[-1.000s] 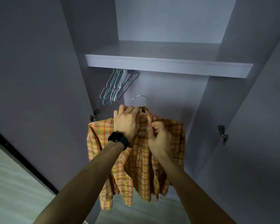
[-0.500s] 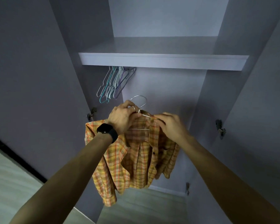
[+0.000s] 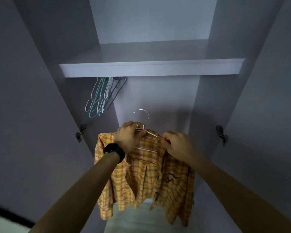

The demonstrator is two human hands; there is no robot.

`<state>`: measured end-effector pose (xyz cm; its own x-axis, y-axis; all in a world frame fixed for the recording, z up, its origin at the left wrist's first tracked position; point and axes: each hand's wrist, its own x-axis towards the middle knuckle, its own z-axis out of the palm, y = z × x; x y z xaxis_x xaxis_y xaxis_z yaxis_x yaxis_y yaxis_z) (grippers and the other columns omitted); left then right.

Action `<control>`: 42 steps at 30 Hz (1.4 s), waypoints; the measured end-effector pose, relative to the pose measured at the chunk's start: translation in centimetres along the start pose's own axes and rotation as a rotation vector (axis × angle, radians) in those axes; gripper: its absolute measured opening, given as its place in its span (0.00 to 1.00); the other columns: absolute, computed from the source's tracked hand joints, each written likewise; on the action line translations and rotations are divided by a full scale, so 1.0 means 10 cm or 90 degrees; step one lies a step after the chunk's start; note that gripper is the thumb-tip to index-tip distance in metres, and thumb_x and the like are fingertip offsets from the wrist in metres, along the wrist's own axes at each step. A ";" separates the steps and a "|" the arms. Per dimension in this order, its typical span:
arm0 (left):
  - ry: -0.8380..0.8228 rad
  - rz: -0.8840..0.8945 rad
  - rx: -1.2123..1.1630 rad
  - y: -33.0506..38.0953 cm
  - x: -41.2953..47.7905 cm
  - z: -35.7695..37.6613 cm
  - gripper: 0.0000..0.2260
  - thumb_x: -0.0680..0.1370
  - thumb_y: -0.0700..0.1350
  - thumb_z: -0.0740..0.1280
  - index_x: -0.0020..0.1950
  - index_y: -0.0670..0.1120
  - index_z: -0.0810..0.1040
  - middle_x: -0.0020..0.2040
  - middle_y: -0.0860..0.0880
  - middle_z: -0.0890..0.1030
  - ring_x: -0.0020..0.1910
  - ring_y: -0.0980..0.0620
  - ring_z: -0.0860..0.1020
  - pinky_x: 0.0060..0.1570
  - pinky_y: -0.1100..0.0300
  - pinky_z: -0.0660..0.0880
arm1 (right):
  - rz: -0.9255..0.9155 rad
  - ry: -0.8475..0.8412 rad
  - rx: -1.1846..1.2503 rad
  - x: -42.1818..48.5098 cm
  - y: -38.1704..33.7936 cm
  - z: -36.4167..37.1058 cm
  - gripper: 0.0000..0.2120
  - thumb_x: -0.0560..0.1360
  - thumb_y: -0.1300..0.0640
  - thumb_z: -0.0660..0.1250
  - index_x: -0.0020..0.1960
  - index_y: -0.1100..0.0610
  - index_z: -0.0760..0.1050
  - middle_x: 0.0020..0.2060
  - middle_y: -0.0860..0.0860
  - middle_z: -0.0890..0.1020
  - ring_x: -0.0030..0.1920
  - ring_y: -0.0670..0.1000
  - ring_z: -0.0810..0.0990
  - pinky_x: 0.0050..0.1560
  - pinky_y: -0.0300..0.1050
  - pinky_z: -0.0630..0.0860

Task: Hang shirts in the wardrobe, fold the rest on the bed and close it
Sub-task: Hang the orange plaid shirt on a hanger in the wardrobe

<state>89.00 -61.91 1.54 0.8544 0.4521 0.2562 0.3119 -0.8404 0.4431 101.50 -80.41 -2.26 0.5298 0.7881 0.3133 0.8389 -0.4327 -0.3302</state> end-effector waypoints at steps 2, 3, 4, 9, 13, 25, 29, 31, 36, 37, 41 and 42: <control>-0.044 0.031 0.014 -0.05 0.17 0.05 0.17 0.81 0.58 0.63 0.67 0.55 0.76 0.66 0.51 0.76 0.65 0.47 0.73 0.63 0.47 0.73 | 0.056 -0.001 -0.008 0.00 0.06 0.02 0.09 0.81 0.52 0.63 0.47 0.56 0.77 0.40 0.51 0.78 0.41 0.54 0.77 0.43 0.48 0.74; -0.064 0.052 0.035 -0.08 0.27 0.08 0.16 0.81 0.57 0.63 0.68 0.56 0.75 0.67 0.51 0.76 0.66 0.46 0.73 0.63 0.47 0.73 | 0.092 0.004 -0.019 0.01 0.09 0.02 0.11 0.81 0.52 0.62 0.47 0.57 0.77 0.40 0.51 0.78 0.41 0.54 0.77 0.43 0.48 0.75; -0.072 0.080 0.062 -0.11 0.35 0.11 0.16 0.81 0.56 0.63 0.68 0.56 0.76 0.67 0.51 0.76 0.65 0.46 0.73 0.63 0.48 0.73 | 0.130 0.003 -0.032 0.01 0.11 0.00 0.12 0.82 0.51 0.61 0.49 0.57 0.78 0.41 0.52 0.79 0.41 0.54 0.78 0.44 0.49 0.76; 0.017 0.240 0.130 -0.13 0.83 0.03 0.19 0.80 0.49 0.64 0.71 0.52 0.74 0.74 0.46 0.70 0.72 0.43 0.66 0.69 0.46 0.64 | 0.293 0.000 -0.115 0.12 0.22 -0.11 0.10 0.81 0.54 0.62 0.50 0.58 0.79 0.44 0.54 0.81 0.44 0.56 0.80 0.42 0.45 0.72; 0.153 0.379 0.194 0.17 1.42 -0.13 0.27 0.80 0.51 0.62 0.79 0.51 0.63 0.81 0.42 0.56 0.79 0.40 0.54 0.75 0.36 0.52 | 0.390 0.008 -0.160 0.38 0.38 -0.25 0.07 0.80 0.56 0.62 0.50 0.58 0.78 0.45 0.54 0.81 0.45 0.57 0.81 0.40 0.44 0.72; 0.498 0.455 0.281 0.30 2.59 0.32 0.27 0.84 0.57 0.49 0.82 0.54 0.47 0.82 0.46 0.49 0.81 0.41 0.48 0.73 0.39 0.33 | 0.500 0.173 -0.207 1.27 1.27 -0.28 0.09 0.72 0.56 0.66 0.51 0.56 0.79 0.49 0.57 0.82 0.50 0.61 0.79 0.49 0.46 0.75; 0.599 0.459 0.292 0.30 2.70 0.42 0.26 0.84 0.57 0.47 0.82 0.55 0.50 0.82 0.46 0.53 0.80 0.42 0.51 0.74 0.37 0.40 | 0.522 0.273 -0.220 1.46 1.58 -0.29 0.07 0.74 0.57 0.65 0.50 0.57 0.79 0.47 0.56 0.82 0.44 0.59 0.76 0.46 0.46 0.75; 0.633 0.458 0.306 0.29 2.73 0.43 0.25 0.84 0.57 0.46 0.82 0.55 0.50 0.81 0.45 0.55 0.80 0.42 0.52 0.75 0.36 0.44 | 0.517 0.321 -0.230 1.58 1.70 -0.36 0.08 0.75 0.56 0.65 0.51 0.57 0.78 0.48 0.57 0.81 0.50 0.61 0.79 0.49 0.49 0.77; 0.689 0.460 0.297 0.28 2.80 0.47 0.24 0.85 0.55 0.46 0.82 0.56 0.49 0.81 0.45 0.56 0.80 0.42 0.53 0.75 0.37 0.45 | 0.498 0.399 -0.242 1.92 1.90 -0.48 0.06 0.75 0.55 0.65 0.43 0.57 0.74 0.39 0.54 0.74 0.41 0.58 0.75 0.41 0.48 0.75; 0.696 0.460 0.292 0.29 2.81 0.48 0.24 0.85 0.55 0.47 0.82 0.56 0.49 0.81 0.45 0.56 0.80 0.42 0.53 0.75 0.37 0.45 | 0.496 0.410 -0.240 1.99 1.94 -0.49 0.06 0.75 0.55 0.65 0.42 0.57 0.73 0.38 0.54 0.74 0.40 0.58 0.74 0.40 0.48 0.75; 0.729 0.466 0.274 0.29 2.85 0.50 0.24 0.85 0.54 0.48 0.82 0.56 0.51 0.80 0.45 0.59 0.80 0.42 0.55 0.75 0.36 0.47 | 0.500 0.420 -0.256 2.23 2.12 -0.54 0.07 0.76 0.55 0.65 0.46 0.57 0.70 0.35 0.52 0.68 0.43 0.57 0.73 0.42 0.50 0.75; 0.732 0.468 0.273 0.28 2.87 0.51 0.24 0.85 0.54 0.48 0.82 0.56 0.52 0.80 0.45 0.59 0.79 0.42 0.55 0.75 0.36 0.47 | 0.506 0.415 -0.261 2.28 2.19 -0.53 0.06 0.77 0.55 0.66 0.46 0.57 0.70 0.35 0.52 0.68 0.43 0.57 0.73 0.41 0.50 0.75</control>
<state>116.49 -52.84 5.79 0.1327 -0.3050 0.9431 0.2309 -0.9158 -0.3287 132.61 -74.19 2.41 0.7992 -0.1079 0.5913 0.1445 -0.9205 -0.3631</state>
